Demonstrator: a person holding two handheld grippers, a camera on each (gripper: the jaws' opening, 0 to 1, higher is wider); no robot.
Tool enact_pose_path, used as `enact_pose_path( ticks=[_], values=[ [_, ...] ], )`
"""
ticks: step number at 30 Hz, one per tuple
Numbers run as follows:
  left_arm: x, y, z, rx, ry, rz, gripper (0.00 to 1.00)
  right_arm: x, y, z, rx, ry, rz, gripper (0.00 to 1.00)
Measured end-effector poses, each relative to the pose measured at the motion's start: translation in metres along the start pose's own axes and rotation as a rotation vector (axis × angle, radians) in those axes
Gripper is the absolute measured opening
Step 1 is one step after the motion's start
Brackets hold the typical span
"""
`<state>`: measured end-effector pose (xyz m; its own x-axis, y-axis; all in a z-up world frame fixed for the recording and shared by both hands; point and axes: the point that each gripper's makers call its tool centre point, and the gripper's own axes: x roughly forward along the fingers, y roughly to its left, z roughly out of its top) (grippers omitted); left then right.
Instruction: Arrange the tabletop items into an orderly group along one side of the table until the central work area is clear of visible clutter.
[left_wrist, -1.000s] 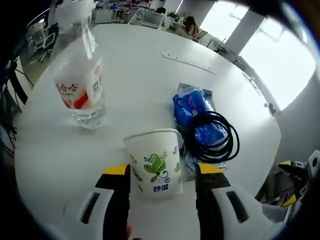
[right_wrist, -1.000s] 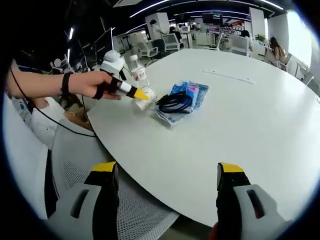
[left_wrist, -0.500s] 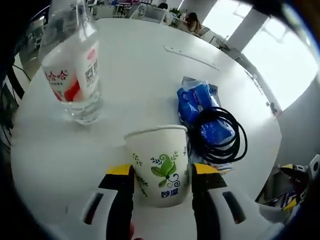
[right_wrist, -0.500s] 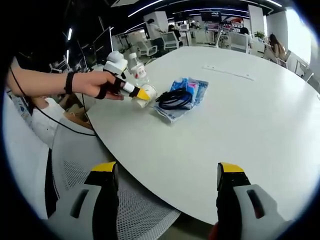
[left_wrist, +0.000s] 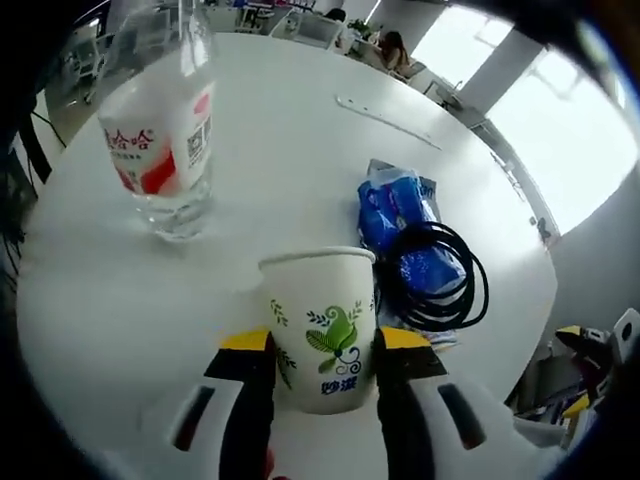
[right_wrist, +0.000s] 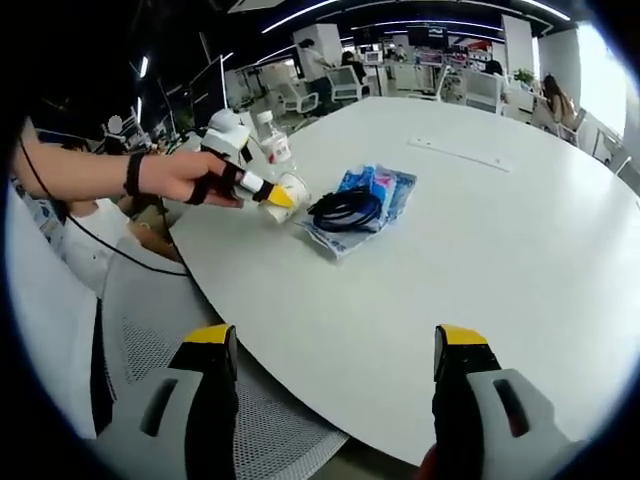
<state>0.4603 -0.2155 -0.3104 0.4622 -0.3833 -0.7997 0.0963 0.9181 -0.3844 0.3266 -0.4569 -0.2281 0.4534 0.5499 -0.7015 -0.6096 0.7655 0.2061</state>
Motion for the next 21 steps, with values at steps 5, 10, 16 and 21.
enact_pose_path(
  ticks=[5, 10, 16, 21],
  values=[
    [-0.007, 0.006, 0.006, 0.023, -0.023, 0.001, 0.38, 0.001, 0.0, 0.002, -0.013, 0.003, 0.01, 0.8],
    [-0.022, -0.004, 0.016, 0.008, -0.096, -0.057, 0.38, 0.002, -0.001, 0.002, -0.021, 0.009, 0.016, 0.79],
    [-0.031, 0.0, 0.006, 0.076, -0.087, -0.044, 0.38, 0.003, 0.001, 0.005, -0.024, 0.002, 0.025, 0.79],
    [-0.038, -0.002, 0.003, 0.095, -0.096, -0.049, 0.38, 0.007, 0.002, 0.008, -0.034, 0.003, 0.035, 0.79]
  ],
)
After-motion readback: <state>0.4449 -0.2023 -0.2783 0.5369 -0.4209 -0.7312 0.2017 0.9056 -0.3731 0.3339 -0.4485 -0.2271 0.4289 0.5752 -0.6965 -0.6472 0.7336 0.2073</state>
